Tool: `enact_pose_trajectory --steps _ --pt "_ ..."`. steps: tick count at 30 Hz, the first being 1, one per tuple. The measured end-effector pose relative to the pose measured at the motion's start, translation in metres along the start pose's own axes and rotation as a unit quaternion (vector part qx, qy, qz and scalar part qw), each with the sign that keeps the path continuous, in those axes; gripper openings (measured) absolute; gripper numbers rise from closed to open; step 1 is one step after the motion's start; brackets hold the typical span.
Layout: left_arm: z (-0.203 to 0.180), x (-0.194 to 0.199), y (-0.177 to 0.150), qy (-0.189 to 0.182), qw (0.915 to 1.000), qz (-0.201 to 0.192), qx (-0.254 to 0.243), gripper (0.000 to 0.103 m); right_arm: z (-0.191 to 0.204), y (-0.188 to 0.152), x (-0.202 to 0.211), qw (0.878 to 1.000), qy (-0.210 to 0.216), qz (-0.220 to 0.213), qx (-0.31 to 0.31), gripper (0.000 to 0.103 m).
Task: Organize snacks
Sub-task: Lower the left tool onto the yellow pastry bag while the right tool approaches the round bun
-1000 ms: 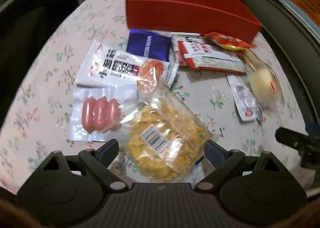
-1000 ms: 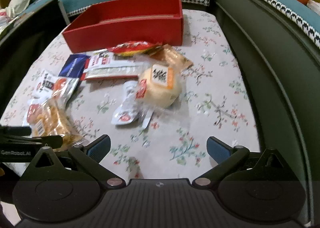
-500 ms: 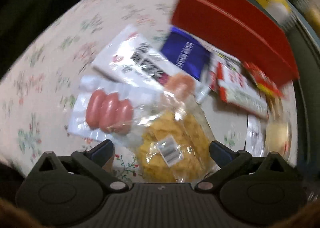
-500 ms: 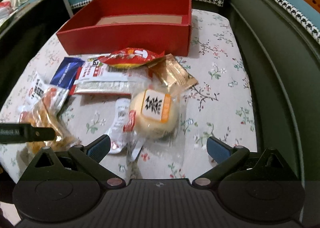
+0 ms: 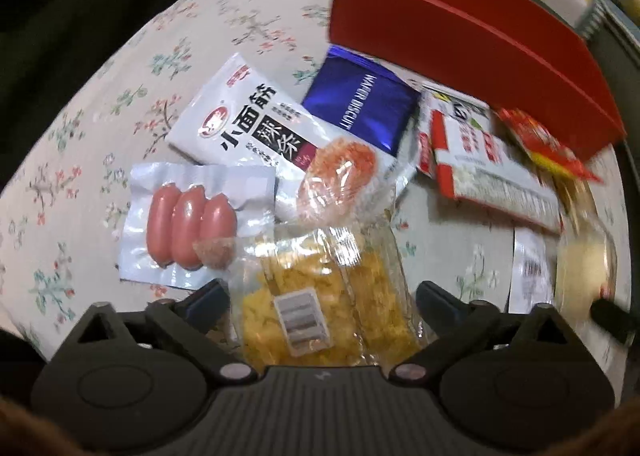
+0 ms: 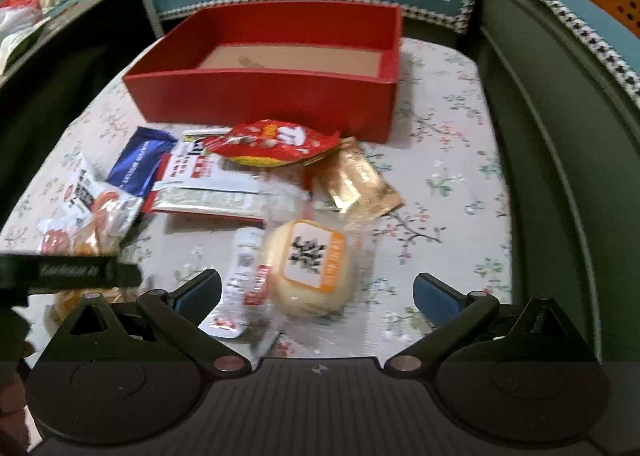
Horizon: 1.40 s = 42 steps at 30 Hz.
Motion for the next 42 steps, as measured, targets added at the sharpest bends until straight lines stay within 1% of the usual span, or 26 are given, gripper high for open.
enact_pose_trajectory --steps 3,4,6,9,13,15,18,19,21,22,24,25,29,31,32,34,36,39,42 --pt "0.005 0.011 -0.011 -0.002 0.9990 -0.007 -0.045 0.103 -0.008 -0.003 0.001 1.000 -0.002 -0.001 -0.009 0.103" --pt "0.009 0.014 -0.015 0.002 0.9986 -0.007 -0.052 0.103 -0.010 -0.004 0.001 1.000 -0.001 0.001 -0.012 0.103" --pt "0.020 0.018 -0.023 -0.001 0.9985 -0.009 -0.053 0.103 -0.017 -0.005 0.001 1.000 -0.001 0.001 -0.023 0.103" --pt "0.026 0.021 -0.029 0.002 0.9975 -0.024 -0.066 0.103 -0.026 -0.004 0.003 0.999 0.004 0.003 -0.050 0.103" --pt "0.023 0.022 -0.032 -0.011 0.9961 -0.036 -0.080 0.103 -0.018 -0.005 -0.003 0.998 0.014 0.012 -0.056 0.103" --pt "0.021 0.022 -0.034 -0.012 0.9954 -0.040 -0.087 0.103 -0.012 -0.004 -0.011 0.998 0.019 0.027 -0.061 0.103" --pt "0.023 0.024 -0.034 -0.024 0.9953 -0.043 -0.084 0.103 -0.005 -0.003 -0.022 0.995 0.032 0.050 -0.082 0.101" --pt "0.024 0.024 -0.034 -0.029 0.9953 -0.043 -0.082 0.103 -0.004 -0.001 -0.022 0.995 0.036 0.048 -0.081 0.100" --pt "0.025 0.024 -0.034 -0.035 0.9949 -0.044 -0.084 0.103 -0.010 0.009 -0.015 0.995 0.031 0.028 -0.094 0.100" --pt "0.025 0.024 -0.034 -0.037 0.9946 -0.045 -0.086 0.103 -0.016 0.013 -0.013 0.993 0.035 0.025 -0.109 0.103" --pt "0.023 0.023 -0.034 -0.038 0.9939 -0.044 -0.094 0.103 -0.023 0.016 -0.017 0.989 0.045 0.041 -0.132 0.103" --pt "0.023 0.022 -0.033 -0.038 0.9936 -0.044 -0.096 0.103 -0.022 0.015 -0.021 0.989 0.042 0.045 -0.136 0.103" --pt "0.022 0.020 -0.033 -0.039 0.9932 -0.043 -0.101 0.103 -0.007 0.009 -0.037 0.993 0.022 0.058 -0.099 0.101" --pt "0.021 0.019 -0.032 -0.040 0.9929 -0.042 -0.104 0.103 -0.008 0.010 -0.046 0.993 0.005 0.061 -0.099 0.102" --pt "0.021 0.019 -0.032 -0.041 0.9928 -0.042 -0.104 0.103 -0.011 0.010 -0.049 0.993 0.003 0.056 -0.104 0.102" --pt "0.019 0.017 -0.033 -0.041 0.9922 -0.042 -0.110 0.103 -0.012 0.012 -0.049 0.993 0.004 0.049 -0.109 0.102" --pt "0.016 0.016 -0.034 -0.034 0.9911 -0.041 -0.122 0.103 -0.012 0.010 -0.050 0.993 0.008 0.046 -0.107 0.103" --pt "0.013 0.016 -0.035 -0.027 0.9900 -0.040 -0.132 0.103 -0.007 0.005 -0.051 0.996 0.001 0.042 -0.077 0.103" --pt "0.013 0.016 -0.035 -0.029 0.9899 -0.044 -0.132 0.103 -0.010 0.006 -0.048 0.995 0.010 0.043 -0.084 0.102"
Point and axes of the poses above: each gripper's, at about its wrist camera, not at the fingertips, and x roughly against the way its jaws point, z to its left, y to its top, the point moved 2 cm from there along -x, roughly the way its jaws point, and after that the axes turned 15 degrees about -x, right-handed, at the moved point
